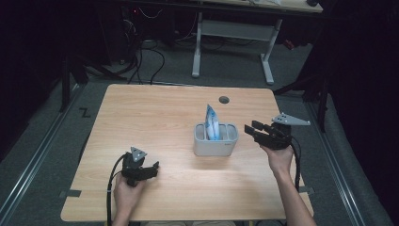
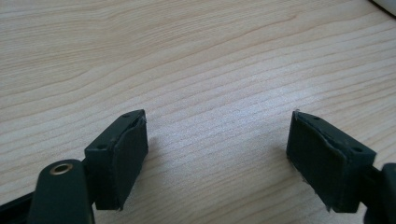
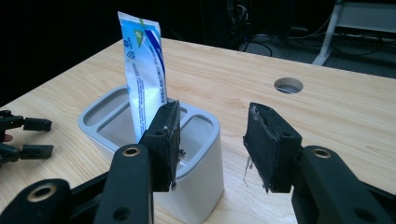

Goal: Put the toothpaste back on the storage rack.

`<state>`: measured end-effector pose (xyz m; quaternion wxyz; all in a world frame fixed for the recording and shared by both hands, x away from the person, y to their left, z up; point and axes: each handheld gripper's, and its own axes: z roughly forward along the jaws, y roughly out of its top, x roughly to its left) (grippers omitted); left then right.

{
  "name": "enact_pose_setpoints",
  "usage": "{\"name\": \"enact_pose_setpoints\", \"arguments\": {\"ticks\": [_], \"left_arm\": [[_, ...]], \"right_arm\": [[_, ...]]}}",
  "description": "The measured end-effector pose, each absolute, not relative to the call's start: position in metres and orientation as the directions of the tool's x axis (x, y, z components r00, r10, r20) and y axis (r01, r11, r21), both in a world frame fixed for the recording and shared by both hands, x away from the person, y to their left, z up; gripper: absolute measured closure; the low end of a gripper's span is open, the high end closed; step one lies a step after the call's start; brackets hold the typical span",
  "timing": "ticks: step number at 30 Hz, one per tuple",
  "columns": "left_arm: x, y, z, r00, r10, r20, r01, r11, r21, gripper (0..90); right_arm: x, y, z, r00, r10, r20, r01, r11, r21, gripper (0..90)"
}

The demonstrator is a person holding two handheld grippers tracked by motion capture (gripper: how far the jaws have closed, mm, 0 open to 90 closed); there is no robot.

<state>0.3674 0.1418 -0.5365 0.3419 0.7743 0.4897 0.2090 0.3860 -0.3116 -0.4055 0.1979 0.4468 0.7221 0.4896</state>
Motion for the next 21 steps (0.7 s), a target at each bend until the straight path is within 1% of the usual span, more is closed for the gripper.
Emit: {"name": "enact_pose_setpoints", "arguments": {"ticks": [21], "left_arm": [[0.367, 0.142, -0.536, 0.433, 0.901, -0.011, 0.616, -0.287, 0.734, 20.9]], "right_arm": [[0.374, -0.338, -0.418, -0.476, 0.860, 0.183, 0.481, 0.080, 0.873, 54.7]]}}
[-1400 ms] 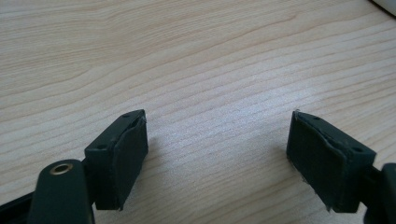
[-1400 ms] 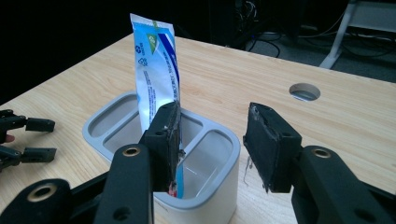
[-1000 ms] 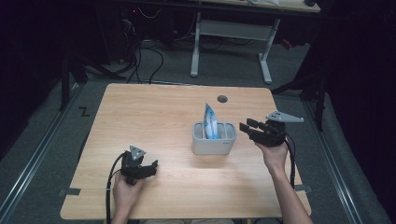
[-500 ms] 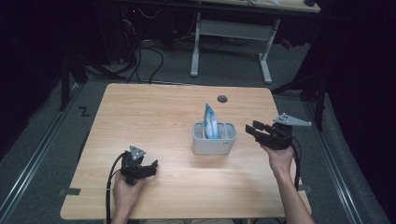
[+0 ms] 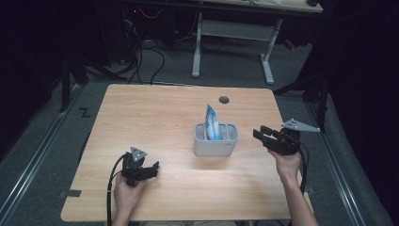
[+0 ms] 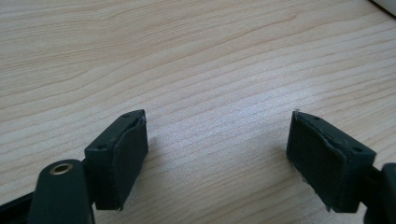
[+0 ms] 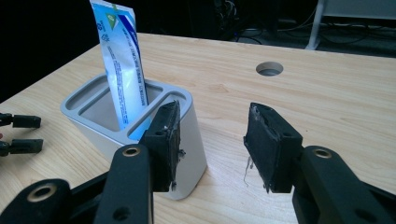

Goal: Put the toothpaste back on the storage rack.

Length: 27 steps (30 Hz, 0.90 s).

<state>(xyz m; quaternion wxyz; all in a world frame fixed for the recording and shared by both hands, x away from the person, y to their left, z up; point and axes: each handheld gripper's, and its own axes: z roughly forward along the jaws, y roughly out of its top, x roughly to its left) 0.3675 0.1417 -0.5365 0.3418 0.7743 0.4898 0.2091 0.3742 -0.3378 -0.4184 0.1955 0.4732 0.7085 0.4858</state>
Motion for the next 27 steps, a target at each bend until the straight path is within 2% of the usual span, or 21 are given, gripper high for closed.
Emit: {"name": "enact_pose_setpoints", "arguments": {"ticks": [27], "left_arm": [[0.367, 0.142, -0.536, 0.433, 0.901, -0.011, 0.616, -0.286, 0.734, 20.9]], "right_arm": [[0.360, -0.354, -0.442, -0.432, 0.870, 0.236, 0.509, 0.020, 0.861, 54.8]]}}
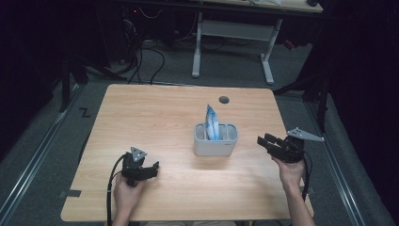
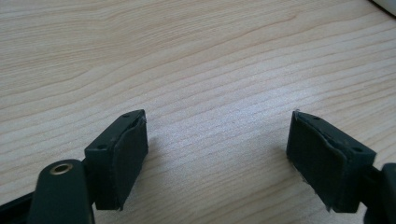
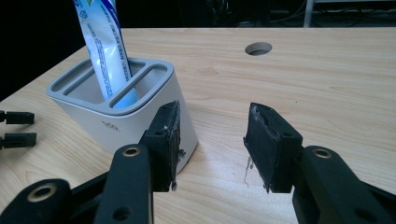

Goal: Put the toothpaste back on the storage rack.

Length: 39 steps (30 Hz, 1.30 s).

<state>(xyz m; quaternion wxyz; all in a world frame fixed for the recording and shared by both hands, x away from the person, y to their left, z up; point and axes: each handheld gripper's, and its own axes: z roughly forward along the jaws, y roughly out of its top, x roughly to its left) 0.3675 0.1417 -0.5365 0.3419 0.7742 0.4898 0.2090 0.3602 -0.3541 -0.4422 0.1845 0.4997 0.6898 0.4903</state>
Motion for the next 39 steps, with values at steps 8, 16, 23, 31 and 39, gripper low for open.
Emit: {"name": "enact_pose_setpoints", "arguments": {"ticks": [8, 16, 23, 31, 39], "left_arm": [[0.367, 0.142, -0.536, 0.433, 0.902, -0.011, 0.616, -0.286, 0.734, 20.9], [0.367, 0.142, -0.536, 0.433, 0.901, -0.011, 0.616, -0.286, 0.734, 20.9], [0.367, 0.142, -0.536, 0.433, 0.901, -0.011, 0.616, -0.287, 0.734, 20.9], [0.367, 0.142, -0.536, 0.433, 0.901, -0.011, 0.616, -0.287, 0.734, 20.9], [0.367, 0.142, -0.536, 0.433, 0.901, -0.011, 0.616, -0.286, 0.734, 20.9]], "right_arm": [[0.358, -0.356, -0.449, -0.422, 0.874, 0.240, 0.518, 0.015, 0.856, 54.8], [0.355, -0.356, -0.457, -0.411, 0.882, 0.230, 0.529, 0.025, 0.848, 54.8], [0.353, -0.355, -0.463, -0.402, 0.892, 0.208, 0.539, 0.046, 0.841, 54.5], [0.352, -0.352, -0.473, -0.391, 0.904, 0.174, 0.552, 0.079, 0.830, 54.5], [0.352, -0.350, -0.483, -0.379, 0.912, 0.158, 0.569, 0.094, 0.817, 54.5]]}}
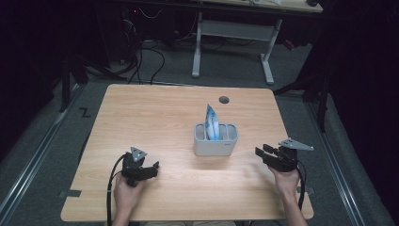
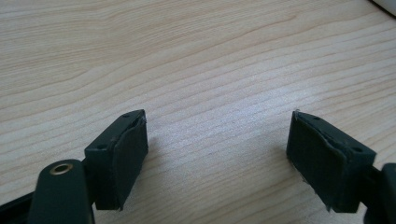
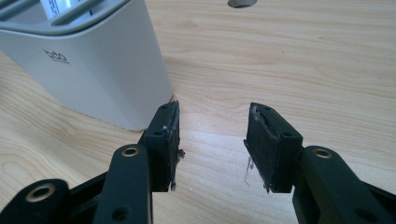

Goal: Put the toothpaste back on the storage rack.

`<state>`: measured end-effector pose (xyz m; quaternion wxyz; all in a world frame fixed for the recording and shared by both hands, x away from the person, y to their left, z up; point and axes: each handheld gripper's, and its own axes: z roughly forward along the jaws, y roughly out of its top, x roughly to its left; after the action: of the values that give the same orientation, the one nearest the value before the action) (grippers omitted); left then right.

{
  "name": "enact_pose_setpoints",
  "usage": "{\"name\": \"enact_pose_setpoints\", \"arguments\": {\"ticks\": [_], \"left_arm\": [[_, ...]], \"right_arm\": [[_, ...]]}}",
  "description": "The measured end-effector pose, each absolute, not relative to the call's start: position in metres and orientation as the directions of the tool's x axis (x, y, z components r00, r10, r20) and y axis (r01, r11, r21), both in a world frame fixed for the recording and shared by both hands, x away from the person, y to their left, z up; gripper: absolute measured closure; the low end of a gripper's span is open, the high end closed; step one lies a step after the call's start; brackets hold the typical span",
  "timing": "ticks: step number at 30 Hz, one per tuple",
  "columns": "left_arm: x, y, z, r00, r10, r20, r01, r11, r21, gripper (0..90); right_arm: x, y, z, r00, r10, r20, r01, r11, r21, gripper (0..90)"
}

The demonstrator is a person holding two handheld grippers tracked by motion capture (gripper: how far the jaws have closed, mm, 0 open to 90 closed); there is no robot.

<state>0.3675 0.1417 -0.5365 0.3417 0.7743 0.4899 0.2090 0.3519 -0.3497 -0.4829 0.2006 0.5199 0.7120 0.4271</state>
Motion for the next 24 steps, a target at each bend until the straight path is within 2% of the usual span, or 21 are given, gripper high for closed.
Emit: {"name": "enact_pose_setpoints", "arguments": {"ticks": [24], "left_arm": [[0.367, 0.142, -0.536, 0.433, 0.901, -0.011, 0.616, -0.286, 0.734, 20.9]], "right_arm": [[0.362, -0.330, -0.509, -0.384, 0.920, 0.076, 0.609, 0.190, 0.770, 52.9]]}}
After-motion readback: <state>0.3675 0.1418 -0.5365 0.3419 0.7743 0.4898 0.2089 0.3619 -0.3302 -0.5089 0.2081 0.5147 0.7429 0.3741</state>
